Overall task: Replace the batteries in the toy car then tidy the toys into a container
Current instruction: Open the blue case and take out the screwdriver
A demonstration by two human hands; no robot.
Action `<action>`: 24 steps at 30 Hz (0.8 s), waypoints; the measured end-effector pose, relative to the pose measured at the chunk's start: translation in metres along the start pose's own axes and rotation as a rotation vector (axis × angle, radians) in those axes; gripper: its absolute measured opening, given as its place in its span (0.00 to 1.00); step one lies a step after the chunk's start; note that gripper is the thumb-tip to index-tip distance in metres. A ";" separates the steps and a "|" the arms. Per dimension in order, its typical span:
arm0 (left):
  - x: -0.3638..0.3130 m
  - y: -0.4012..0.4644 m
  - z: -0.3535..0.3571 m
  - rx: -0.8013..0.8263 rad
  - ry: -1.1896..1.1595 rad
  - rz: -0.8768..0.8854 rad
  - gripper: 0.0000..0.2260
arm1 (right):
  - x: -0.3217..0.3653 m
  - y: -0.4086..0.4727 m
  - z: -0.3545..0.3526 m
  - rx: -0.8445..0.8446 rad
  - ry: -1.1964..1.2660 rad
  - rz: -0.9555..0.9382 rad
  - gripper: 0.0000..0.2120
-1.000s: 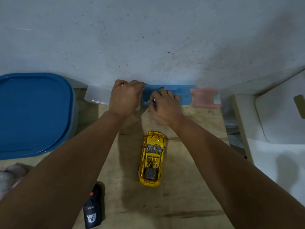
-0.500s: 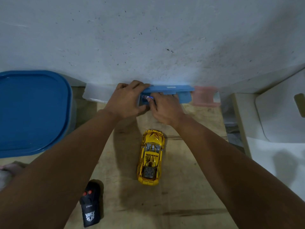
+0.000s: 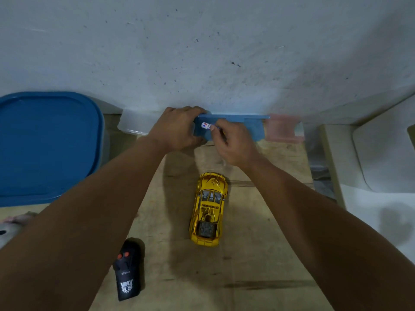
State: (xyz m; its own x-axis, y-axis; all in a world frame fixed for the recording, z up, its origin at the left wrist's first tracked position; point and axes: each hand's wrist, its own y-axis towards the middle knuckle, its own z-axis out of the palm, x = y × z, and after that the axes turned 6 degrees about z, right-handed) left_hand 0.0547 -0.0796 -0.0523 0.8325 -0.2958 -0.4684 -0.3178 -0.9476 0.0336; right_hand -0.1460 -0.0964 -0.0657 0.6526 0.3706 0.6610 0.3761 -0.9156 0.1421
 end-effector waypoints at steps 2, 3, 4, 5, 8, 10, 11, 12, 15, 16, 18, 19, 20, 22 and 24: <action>-0.002 0.000 -0.002 0.005 -0.006 -0.011 0.37 | 0.001 -0.001 -0.004 -0.015 0.005 0.013 0.11; -0.004 -0.001 -0.003 0.005 -0.009 -0.021 0.37 | 0.000 -0.001 -0.007 -0.016 -0.023 0.009 0.12; -0.006 -0.001 -0.003 0.001 -0.012 -0.032 0.36 | 0.000 -0.002 -0.010 -0.008 -0.067 -0.005 0.12; -0.007 -0.001 -0.003 -0.004 -0.013 -0.045 0.35 | -0.001 -0.004 -0.013 0.011 -0.125 -0.030 0.13; -0.009 -0.004 -0.002 -0.015 0.002 -0.063 0.33 | -0.006 -0.015 -0.019 0.117 -0.322 -0.116 0.17; -0.012 -0.005 -0.004 -0.014 0.017 -0.069 0.32 | -0.013 -0.024 -0.020 0.186 -0.436 -0.132 0.19; -0.013 -0.006 -0.004 -0.011 0.030 -0.074 0.32 | -0.016 -0.030 -0.019 0.202 -0.489 -0.134 0.18; -0.015 -0.006 -0.005 -0.007 0.046 -0.077 0.32 | -0.020 -0.034 -0.019 0.204 -0.531 -0.136 0.18; -0.018 -0.006 -0.005 -0.004 0.083 -0.074 0.31 | -0.028 -0.042 -0.018 0.195 -0.579 -0.155 0.16; -0.019 -0.007 -0.005 -0.003 0.094 -0.075 0.31 | -0.030 -0.044 -0.017 0.196 -0.585 -0.161 0.16; -0.019 -0.008 -0.004 -0.003 0.121 -0.078 0.30 | -0.032 -0.045 -0.015 0.199 -0.609 -0.158 0.16; -0.020 -0.009 -0.003 -0.006 0.135 -0.079 0.30 | -0.034 -0.046 -0.014 0.194 -0.622 -0.152 0.16; -0.021 -0.010 -0.002 -0.011 0.147 -0.081 0.30 | -0.035 -0.048 -0.014 0.181 -0.626 -0.149 0.16; -0.021 -0.011 0.000 -0.025 0.170 -0.085 0.29 | -0.037 -0.050 -0.015 0.143 -0.608 -0.143 0.16; -0.022 -0.012 0.000 -0.040 0.191 -0.085 0.29 | -0.037 -0.052 -0.016 0.123 -0.578 -0.142 0.16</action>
State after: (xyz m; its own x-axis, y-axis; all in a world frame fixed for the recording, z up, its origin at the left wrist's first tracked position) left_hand 0.0406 -0.0616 -0.0428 0.9276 -0.2290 -0.2951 -0.2281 -0.9729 0.0379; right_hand -0.2000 -0.0648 -0.0858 0.8290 0.5441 0.1294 0.5365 -0.8390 0.0907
